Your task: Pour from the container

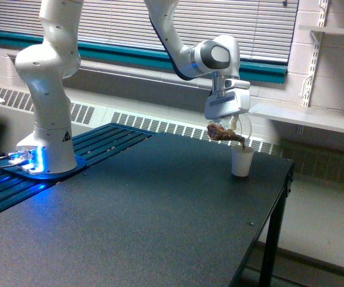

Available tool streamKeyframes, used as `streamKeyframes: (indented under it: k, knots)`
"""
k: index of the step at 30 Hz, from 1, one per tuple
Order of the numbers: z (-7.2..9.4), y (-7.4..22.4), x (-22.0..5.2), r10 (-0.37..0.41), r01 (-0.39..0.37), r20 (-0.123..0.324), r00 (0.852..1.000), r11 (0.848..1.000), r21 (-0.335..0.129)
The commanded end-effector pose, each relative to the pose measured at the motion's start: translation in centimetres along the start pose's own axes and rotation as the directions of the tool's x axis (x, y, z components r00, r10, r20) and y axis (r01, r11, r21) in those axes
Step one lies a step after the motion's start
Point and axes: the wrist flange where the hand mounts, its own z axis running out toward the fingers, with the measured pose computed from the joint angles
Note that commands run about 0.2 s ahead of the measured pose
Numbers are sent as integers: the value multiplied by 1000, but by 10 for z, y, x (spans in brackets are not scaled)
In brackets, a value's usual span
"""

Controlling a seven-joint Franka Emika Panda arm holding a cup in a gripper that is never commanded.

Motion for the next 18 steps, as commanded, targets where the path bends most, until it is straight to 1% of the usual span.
streamKeyframes:
  k: [1,18]
  knots:
    - [-1,-5,-3,-49,49,0,999,999,-20]
    - [-2,-3,4,-51,51,-4,999,998,-39]
